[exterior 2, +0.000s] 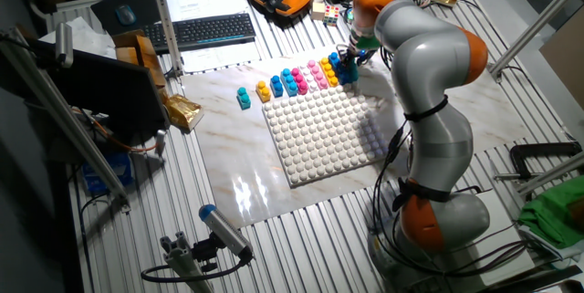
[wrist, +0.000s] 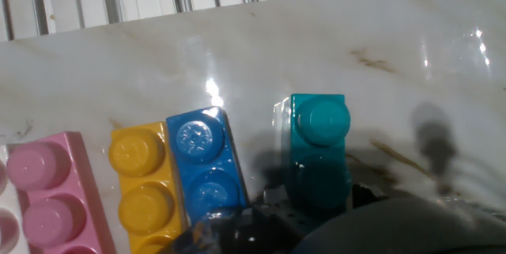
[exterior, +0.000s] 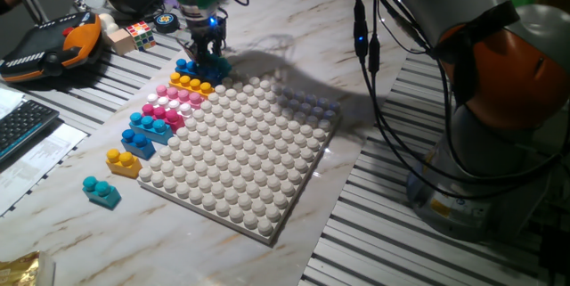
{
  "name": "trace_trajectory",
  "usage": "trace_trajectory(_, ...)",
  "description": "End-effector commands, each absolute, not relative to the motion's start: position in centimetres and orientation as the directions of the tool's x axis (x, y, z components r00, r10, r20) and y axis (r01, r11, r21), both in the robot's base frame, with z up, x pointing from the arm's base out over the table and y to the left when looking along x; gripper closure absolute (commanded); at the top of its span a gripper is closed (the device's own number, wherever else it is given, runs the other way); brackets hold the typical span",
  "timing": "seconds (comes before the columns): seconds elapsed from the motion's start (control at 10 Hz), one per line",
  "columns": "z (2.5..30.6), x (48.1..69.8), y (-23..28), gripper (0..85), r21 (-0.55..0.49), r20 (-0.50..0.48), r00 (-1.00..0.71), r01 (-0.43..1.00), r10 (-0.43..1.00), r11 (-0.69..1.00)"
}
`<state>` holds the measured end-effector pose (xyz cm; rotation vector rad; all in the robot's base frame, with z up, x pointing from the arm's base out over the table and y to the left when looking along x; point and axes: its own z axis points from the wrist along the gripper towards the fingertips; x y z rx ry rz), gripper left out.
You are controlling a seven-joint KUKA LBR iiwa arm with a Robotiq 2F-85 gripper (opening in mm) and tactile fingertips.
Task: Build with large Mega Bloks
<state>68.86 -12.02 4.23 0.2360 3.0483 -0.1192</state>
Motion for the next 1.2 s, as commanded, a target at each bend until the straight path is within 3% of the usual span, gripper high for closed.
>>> trace_trajectory(0.0,3.9,68.8,-12.0,38.3,-0.069,-0.092,-0.985,0.153,0.147,0.986)
trace_trajectory(0.2,4.0,68.9,-12.0,47.3,-0.064,-0.081,-0.988,0.14,0.135,0.988)
trace_trajectory(0.5,4.7,69.1,-12.3,79.3,-0.036,-0.065,-0.995,0.082,0.08,0.996)
trace_trajectory(0.6,5.7,69.2,-12.3,84.3,-0.036,-0.055,-0.996,0.071,0.069,0.997)
trace_trajectory(0.8,10.1,68.5,-11.9,84.3,-0.051,-0.029,-0.999,0.046,0.044,0.998)
trace_trajectory(1.1,15.1,65.3,-10.6,84.3,-0.054,0.014,-0.999,0.046,0.046,0.997)
